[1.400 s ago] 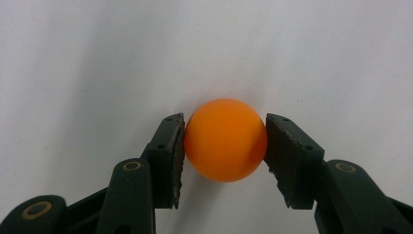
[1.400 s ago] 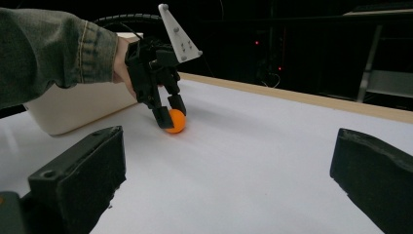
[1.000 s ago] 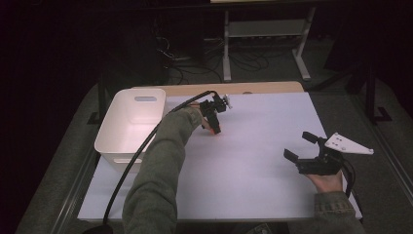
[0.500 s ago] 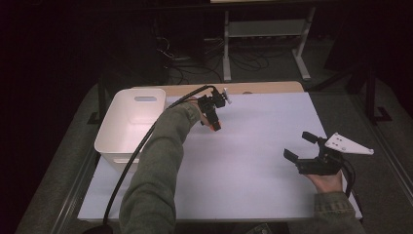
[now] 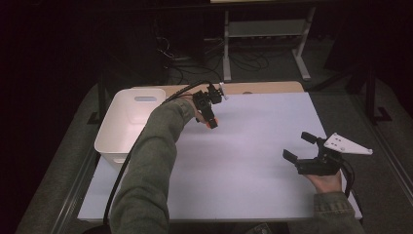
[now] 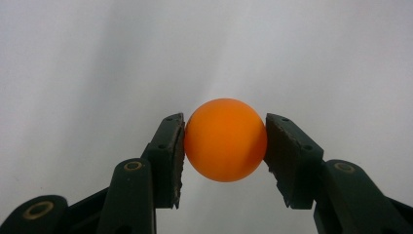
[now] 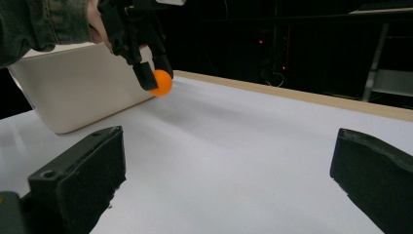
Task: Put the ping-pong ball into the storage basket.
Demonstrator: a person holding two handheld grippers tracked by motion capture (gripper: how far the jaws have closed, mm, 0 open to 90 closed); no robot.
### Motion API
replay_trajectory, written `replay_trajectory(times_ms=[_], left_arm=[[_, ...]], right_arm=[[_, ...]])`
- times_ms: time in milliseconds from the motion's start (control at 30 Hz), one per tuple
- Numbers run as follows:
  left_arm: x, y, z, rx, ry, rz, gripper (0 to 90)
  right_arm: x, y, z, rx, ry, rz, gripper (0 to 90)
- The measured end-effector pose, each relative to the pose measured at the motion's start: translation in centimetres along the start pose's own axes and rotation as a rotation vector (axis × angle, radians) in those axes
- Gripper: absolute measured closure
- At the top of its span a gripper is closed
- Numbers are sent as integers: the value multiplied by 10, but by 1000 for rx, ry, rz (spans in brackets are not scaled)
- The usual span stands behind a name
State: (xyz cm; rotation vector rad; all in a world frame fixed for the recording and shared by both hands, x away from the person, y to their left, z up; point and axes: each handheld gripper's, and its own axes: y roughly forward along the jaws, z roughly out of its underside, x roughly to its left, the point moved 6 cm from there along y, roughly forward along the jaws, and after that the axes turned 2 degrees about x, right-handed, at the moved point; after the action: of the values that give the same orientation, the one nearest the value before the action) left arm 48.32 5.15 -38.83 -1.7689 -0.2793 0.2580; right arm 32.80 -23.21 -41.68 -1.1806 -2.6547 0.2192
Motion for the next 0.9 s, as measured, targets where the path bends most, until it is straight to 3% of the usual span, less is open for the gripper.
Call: replay_trajectory(times_ms=[500, 900], left_arm=[[-11, -37, 11, -55, 15, 41, 507], [-18, -72, 29, -88, 20, 42, 507]], right_arm=[[1, 1, 0, 3, 0, -4, 0], [2, 5, 3, 30, -5, -10, 0]])
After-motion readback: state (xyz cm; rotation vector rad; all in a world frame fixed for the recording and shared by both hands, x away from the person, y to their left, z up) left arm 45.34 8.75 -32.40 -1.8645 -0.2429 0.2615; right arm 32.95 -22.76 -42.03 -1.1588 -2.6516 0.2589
